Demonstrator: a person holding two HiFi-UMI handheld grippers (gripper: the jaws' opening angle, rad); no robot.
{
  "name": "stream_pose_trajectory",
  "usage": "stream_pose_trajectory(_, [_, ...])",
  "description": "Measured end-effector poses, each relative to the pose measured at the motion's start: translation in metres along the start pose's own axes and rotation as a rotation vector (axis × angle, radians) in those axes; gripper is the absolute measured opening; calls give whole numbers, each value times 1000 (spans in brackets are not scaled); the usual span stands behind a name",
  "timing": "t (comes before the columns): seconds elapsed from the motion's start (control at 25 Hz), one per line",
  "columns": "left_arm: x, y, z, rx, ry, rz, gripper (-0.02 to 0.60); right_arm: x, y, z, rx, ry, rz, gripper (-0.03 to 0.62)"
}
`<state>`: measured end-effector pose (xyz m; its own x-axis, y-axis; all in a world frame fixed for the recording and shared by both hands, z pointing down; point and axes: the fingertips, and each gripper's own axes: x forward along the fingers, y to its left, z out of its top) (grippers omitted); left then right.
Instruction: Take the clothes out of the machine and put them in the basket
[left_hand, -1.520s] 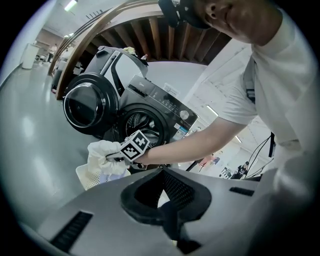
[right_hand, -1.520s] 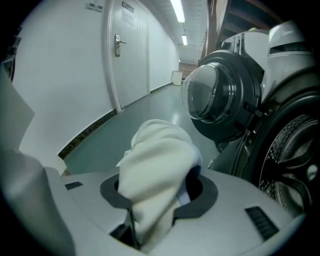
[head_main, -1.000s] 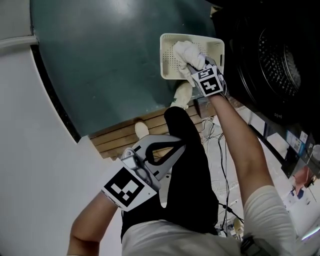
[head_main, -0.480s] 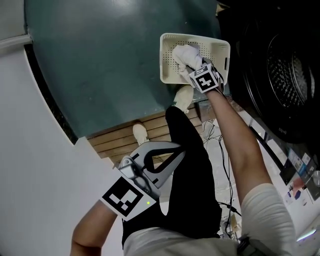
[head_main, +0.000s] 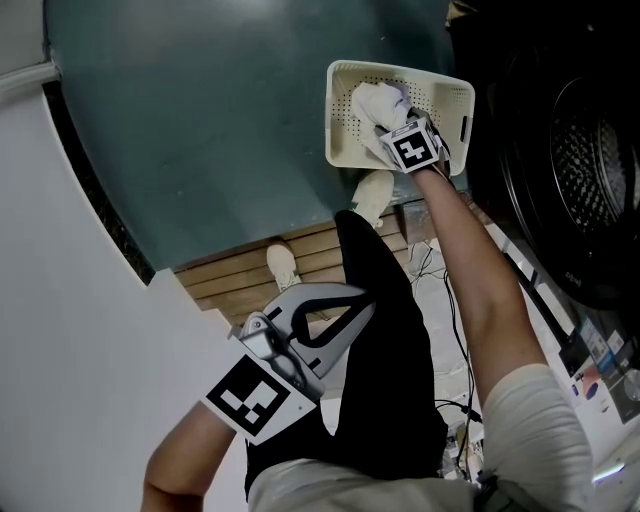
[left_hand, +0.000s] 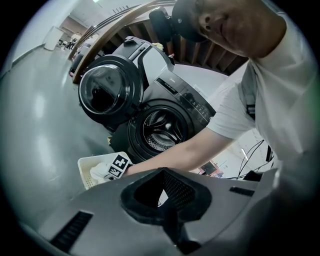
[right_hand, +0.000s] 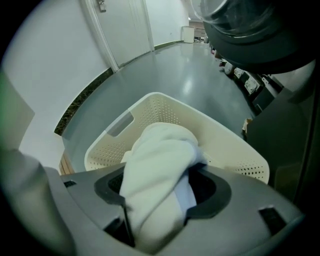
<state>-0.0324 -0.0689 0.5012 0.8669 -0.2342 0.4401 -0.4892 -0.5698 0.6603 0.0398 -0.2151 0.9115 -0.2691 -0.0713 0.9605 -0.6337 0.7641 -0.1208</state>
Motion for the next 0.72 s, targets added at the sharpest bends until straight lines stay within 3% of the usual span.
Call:
stream_pose_trajectory(0.32, [-2,-2,5,11,10,-14,-2,-8,1,-3,40,-9,23,302])
stream_pose_trajectory(0.72, [-17,-35,22,72,13,-41,-2,-63,1,7,80,-52,7,302])
